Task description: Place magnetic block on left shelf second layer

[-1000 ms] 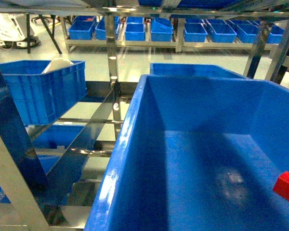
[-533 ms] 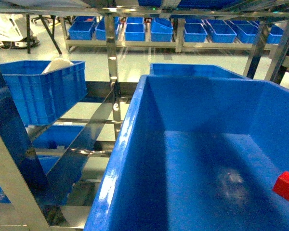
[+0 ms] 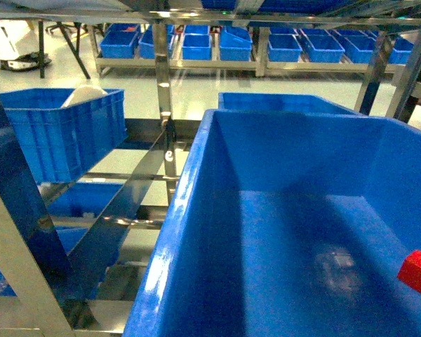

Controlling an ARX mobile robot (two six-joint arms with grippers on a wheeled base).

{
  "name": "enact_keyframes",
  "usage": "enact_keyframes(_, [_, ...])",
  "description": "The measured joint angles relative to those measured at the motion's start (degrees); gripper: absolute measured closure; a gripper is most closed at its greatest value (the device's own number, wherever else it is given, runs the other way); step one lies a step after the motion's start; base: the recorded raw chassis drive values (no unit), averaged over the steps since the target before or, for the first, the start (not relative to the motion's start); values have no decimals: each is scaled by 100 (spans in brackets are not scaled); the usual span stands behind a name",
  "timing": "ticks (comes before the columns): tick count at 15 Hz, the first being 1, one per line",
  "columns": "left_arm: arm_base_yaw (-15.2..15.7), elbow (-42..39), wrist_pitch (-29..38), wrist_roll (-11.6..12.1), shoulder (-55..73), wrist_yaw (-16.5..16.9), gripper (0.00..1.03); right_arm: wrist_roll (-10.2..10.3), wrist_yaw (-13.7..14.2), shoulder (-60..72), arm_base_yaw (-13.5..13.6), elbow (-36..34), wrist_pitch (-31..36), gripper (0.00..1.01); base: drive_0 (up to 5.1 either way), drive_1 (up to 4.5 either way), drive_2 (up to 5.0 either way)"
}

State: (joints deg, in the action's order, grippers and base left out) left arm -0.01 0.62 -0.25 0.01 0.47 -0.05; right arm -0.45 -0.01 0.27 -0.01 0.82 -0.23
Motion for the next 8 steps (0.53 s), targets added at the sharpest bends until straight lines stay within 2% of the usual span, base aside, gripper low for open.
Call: enact_keyframes(8, [0,0,2,0,0,0,5,0,0,0,0,0,0,3,0,0,0])
